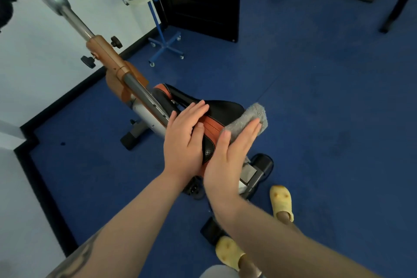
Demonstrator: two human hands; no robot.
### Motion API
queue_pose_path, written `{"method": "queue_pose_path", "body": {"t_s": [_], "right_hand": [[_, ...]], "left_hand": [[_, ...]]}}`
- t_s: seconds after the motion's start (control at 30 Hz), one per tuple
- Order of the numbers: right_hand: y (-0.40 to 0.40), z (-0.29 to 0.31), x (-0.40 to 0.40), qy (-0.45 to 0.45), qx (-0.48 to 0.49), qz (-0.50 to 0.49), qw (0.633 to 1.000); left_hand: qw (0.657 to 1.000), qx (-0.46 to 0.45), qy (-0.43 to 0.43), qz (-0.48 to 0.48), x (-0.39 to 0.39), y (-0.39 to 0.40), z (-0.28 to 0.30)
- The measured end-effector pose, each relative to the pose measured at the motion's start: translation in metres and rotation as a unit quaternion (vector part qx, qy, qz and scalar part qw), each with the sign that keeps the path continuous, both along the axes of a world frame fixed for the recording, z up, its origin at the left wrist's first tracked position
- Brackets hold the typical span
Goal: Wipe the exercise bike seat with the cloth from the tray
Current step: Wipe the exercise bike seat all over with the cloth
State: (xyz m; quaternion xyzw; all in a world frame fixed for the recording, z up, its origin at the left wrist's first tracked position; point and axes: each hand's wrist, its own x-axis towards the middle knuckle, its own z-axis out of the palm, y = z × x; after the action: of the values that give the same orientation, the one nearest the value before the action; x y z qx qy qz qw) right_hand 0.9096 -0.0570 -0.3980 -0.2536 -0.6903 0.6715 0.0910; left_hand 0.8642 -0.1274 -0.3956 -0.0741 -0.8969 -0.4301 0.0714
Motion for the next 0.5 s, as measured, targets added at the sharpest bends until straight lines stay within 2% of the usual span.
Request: {"method": "queue_pose_path", "body": {"t_s": [0.1, 0.17, 0.23, 0.37, 0.43, 0.5], "right_hand": [[-0.030, 0.002, 0.038, 0.016, 0.008, 0.031, 0.999], [-0.038, 0.002, 0.050, 0.010, -0.020, 0.050, 0.998], [-0.031, 0.000, 0.037, 0.011, -0.028, 0.047, 0.998], [0.009, -0.004, -0.017, 0.003, -0.030, -0.043, 0.999], [0.014, -0.004, -0.018, 0.001, -0.010, -0.038, 0.999], [0.001, -0.001, 0.006, 0.038, -0.011, -0.006, 0.999]], "left_hand": [[1.000, 0.008, -0.001, -0.003, -0.001, -0.002, -0.002], [1.000, 0.011, -0.006, -0.006, -0.002, -0.002, -0.002], [1.000, 0.008, -0.008, -0.009, -0.003, -0.002, -0.001], [1.000, 0.002, 0.000, -0.004, -0.003, 0.000, 0.000], [1.000, 0.001, 0.002, -0.001, -0.002, 0.000, -0.001], [1.000, 0.005, 0.008, -0.002, -0.002, -0.001, -0.002]]}}
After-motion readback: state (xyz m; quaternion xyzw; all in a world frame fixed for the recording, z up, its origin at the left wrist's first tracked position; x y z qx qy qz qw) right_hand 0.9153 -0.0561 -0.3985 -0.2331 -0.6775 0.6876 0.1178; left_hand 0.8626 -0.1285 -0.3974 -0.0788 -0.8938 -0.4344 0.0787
